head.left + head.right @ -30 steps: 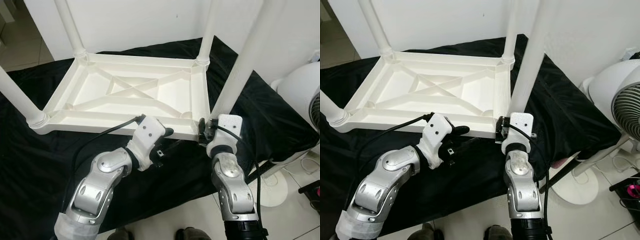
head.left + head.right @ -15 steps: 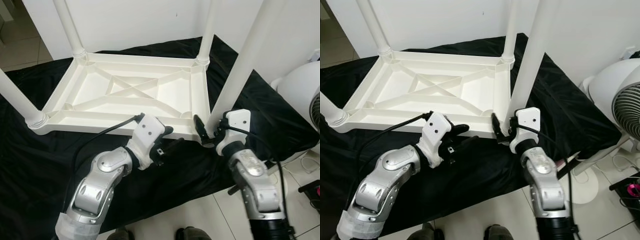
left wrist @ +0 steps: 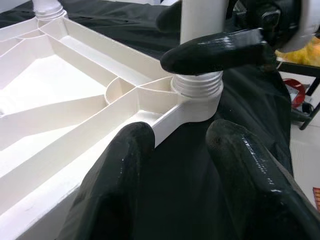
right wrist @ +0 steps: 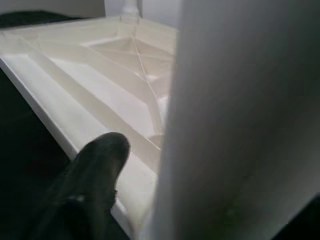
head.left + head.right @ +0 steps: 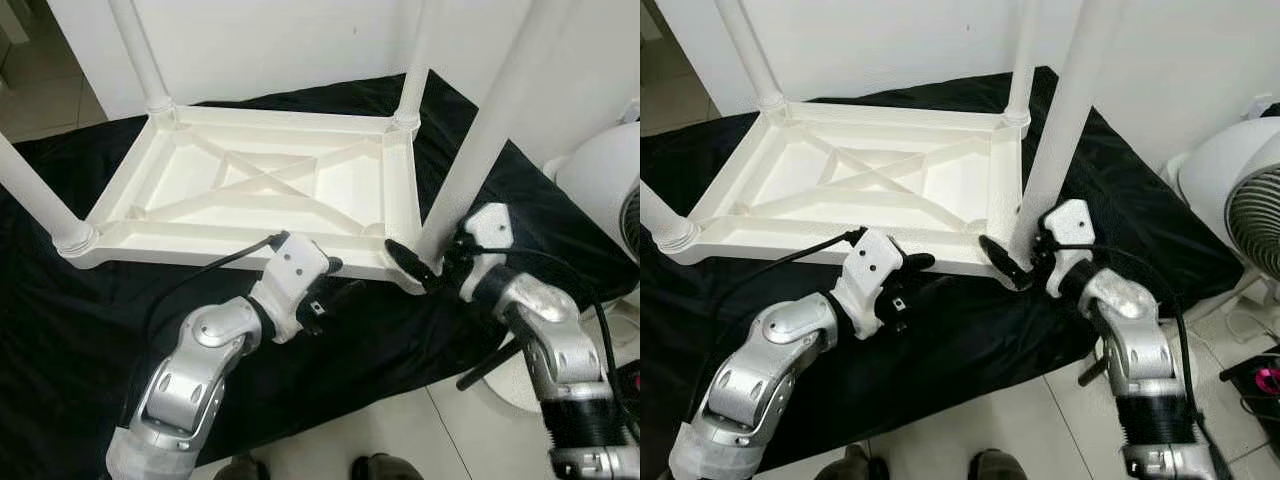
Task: Building children table
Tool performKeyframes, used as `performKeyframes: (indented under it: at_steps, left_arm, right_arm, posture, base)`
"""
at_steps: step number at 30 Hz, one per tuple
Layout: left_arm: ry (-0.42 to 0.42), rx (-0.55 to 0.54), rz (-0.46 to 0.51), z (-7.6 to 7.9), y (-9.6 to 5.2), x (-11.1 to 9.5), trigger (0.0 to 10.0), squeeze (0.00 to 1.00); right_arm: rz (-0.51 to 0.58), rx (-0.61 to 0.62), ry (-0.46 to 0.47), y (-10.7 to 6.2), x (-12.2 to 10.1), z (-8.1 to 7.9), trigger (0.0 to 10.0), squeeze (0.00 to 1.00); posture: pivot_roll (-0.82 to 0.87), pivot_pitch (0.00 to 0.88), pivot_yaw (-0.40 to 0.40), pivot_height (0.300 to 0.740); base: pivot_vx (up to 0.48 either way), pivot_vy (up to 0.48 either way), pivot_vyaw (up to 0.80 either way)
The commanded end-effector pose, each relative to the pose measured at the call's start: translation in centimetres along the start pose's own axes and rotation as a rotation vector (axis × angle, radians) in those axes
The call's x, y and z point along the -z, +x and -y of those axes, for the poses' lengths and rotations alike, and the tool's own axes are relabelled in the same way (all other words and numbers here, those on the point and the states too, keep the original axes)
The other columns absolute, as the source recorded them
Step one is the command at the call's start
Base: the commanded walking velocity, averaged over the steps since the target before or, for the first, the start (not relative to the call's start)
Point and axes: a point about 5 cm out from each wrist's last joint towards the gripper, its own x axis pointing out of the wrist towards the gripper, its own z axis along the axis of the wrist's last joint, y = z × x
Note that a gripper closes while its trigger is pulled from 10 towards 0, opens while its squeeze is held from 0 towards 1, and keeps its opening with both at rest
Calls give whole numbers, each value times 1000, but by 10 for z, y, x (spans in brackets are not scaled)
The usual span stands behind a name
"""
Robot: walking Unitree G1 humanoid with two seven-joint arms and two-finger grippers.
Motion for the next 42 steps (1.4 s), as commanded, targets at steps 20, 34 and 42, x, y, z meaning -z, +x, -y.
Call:
performKeyframes:
  at_steps: [20,34,42]
  left_arm:
    - [-32,-147,-60,-6,5,9,10000,0]
    - [-35,-283,-107,-24,5,18,10000,0]
    - [-39,-342,-97,-30,5,16,10000,0]
  right_arm:
    - [-34,203,124,17,16,2,10000,0]
    - [-64,785,289,20,18,-39,10000,0]
    - [-65,897,313,38,4,-61,10000,0]
  posture:
    - [-100,43,22,740]
    - [-105,37,16,740]
    - [-95,32,12,740]
  base:
    - [0,0,0]
    - [0,0,0]
    - [0,0,0]
